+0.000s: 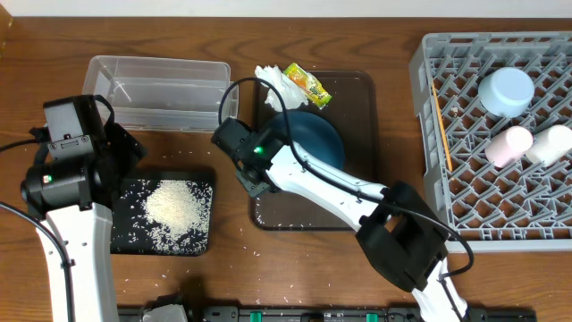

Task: Sort waste into correct bins and load items into the dishwasher rack
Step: 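Carry the blue plate into the grey dish rack and release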

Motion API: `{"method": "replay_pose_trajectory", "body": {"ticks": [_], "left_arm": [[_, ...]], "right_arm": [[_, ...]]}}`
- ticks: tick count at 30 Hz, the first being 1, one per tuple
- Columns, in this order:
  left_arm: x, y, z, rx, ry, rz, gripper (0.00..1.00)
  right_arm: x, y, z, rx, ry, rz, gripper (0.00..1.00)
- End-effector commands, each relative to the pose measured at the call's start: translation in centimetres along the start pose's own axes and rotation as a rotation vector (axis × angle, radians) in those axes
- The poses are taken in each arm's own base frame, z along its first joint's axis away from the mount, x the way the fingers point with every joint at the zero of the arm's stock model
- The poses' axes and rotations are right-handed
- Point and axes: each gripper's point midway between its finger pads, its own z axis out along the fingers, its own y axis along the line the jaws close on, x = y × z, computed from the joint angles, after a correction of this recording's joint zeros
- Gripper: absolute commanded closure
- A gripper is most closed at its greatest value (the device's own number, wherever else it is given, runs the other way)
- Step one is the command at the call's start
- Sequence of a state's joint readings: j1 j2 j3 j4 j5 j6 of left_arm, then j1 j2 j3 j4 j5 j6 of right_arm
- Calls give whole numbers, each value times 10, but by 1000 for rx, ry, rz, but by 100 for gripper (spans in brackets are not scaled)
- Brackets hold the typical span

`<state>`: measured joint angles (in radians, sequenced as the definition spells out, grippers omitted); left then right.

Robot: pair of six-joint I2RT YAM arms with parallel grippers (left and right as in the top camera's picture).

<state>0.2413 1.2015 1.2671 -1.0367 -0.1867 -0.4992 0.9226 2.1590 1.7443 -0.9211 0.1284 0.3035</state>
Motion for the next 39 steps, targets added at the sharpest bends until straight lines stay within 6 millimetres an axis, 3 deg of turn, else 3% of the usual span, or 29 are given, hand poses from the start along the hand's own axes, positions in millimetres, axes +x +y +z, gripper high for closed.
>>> {"method": "replay_pose_trajectory", "body": {"ticks": [1,5,8,14,21,28,32,39], "left_arm": [[-4,1,-3,-2,-11,-14,6],[-4,1,-3,-2,-11,-14,6],[-4,1,-3,-2,-11,-14,6],[-4,1,-3,-2,-11,-14,6],[-4,1,-3,-2,-11,-14,6],[-4,1,-3,-2,-11,-14,6],[-4,1,-3,-2,-11,-14,6],[-4,1,-3,-2,-11,-14,6]], "right_arm": [[-10,3,-16,-6,-26,-2,99],[-19,-3,-32,-4,-27,11,99],[-28,-19,-50,4,-30,42,99],[-38,-88,-103,38,-39,156,99],[-30,-218,-178,94,-162,417,99],[10,-356,-254,47,-392,701,99],[36,-419,-272,11,-501,819,99],[75,-516,-278,-7,-722,901,99]]}}
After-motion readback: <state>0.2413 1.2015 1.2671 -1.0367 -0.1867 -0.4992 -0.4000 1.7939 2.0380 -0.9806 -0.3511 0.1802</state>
